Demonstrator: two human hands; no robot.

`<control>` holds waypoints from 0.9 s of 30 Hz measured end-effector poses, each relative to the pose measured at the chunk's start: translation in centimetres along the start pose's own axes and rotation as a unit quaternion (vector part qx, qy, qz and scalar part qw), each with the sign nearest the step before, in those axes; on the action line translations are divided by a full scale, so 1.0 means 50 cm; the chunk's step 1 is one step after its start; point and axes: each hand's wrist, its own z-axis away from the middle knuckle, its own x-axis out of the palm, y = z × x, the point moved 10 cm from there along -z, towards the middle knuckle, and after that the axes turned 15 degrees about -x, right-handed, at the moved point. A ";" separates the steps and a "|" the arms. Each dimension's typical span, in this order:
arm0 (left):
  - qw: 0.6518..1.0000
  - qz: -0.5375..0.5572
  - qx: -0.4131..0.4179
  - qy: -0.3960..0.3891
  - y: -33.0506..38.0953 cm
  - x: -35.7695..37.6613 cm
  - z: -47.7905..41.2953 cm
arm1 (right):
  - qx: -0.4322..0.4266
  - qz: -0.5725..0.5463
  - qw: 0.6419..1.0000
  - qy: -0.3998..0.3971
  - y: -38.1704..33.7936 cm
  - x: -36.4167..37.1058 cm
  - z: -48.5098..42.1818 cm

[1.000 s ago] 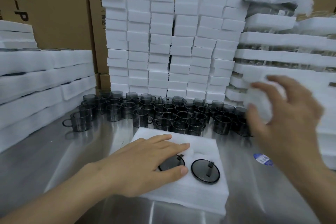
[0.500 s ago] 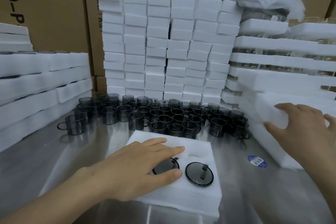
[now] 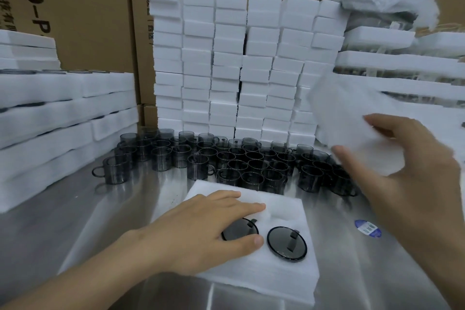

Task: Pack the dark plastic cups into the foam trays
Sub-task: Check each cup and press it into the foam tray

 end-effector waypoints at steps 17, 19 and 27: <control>0.909 0.406 0.047 -0.084 0.005 -0.066 -0.011 | -0.147 -0.102 0.967 -0.180 -0.171 0.155 0.093; 0.892 0.445 0.025 -0.069 -0.013 -0.074 -0.021 | -0.168 -0.117 0.959 -0.193 -0.181 0.160 0.098; 0.770 0.621 -0.137 0.042 -0.140 -0.058 -0.077 | -0.148 -0.101 0.968 -0.173 -0.145 0.160 0.096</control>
